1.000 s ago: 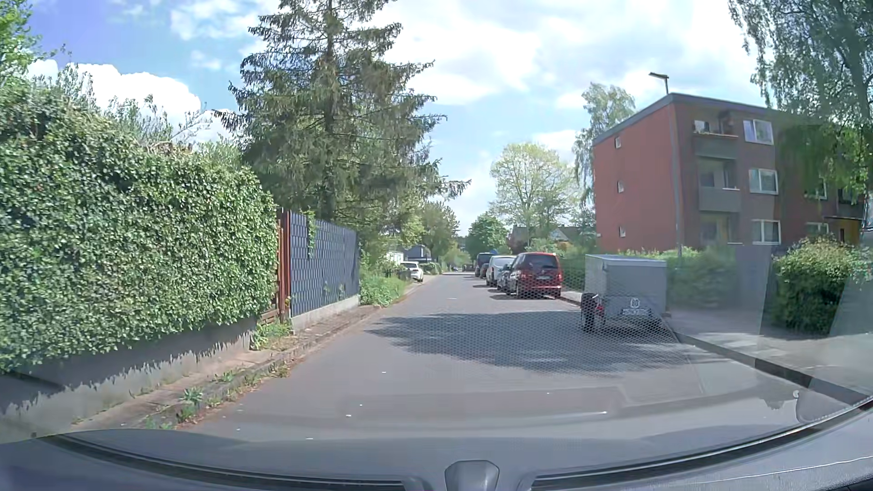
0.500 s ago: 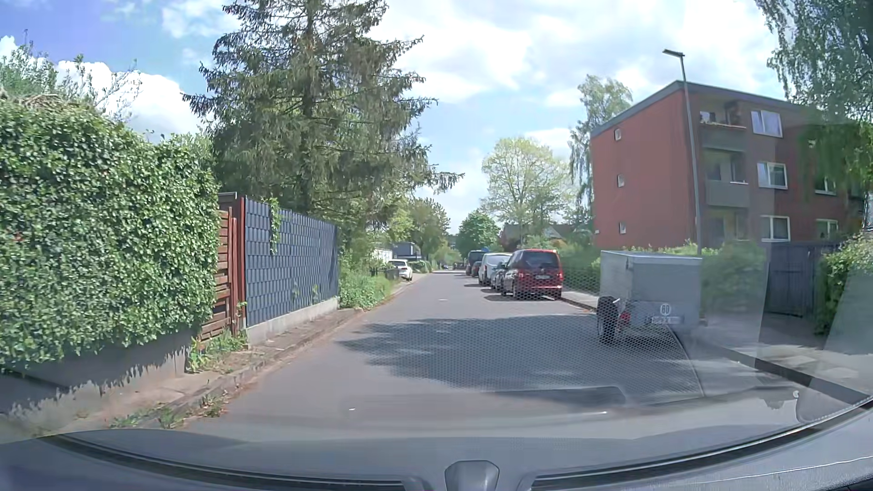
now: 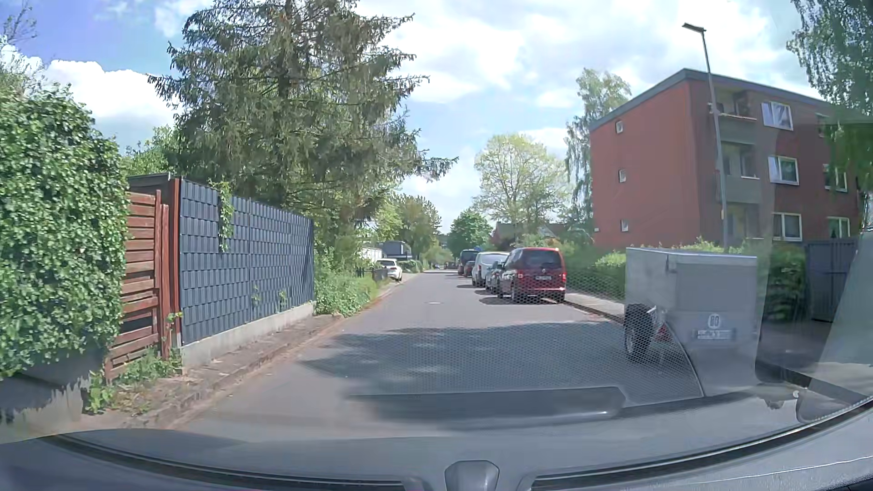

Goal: Follow the waypoints while adhering to traffic rules and regulations

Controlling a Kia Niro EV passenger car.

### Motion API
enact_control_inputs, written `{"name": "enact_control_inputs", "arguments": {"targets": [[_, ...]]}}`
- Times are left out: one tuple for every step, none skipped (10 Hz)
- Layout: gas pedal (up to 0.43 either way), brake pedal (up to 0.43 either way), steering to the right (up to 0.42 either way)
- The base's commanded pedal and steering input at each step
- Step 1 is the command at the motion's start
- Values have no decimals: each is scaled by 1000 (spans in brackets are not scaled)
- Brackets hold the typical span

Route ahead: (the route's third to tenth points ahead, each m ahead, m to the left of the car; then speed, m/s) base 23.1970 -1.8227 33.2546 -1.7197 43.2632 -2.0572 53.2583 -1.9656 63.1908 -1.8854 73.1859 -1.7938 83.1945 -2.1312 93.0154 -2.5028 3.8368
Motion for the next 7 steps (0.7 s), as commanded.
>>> {"name": "enact_control_inputs", "arguments": {"targets": [[47,0,19],[47,0,20],[47,0,21],[47,0,21],[47,0,20],[59,0,21],[59,0,21]]}}
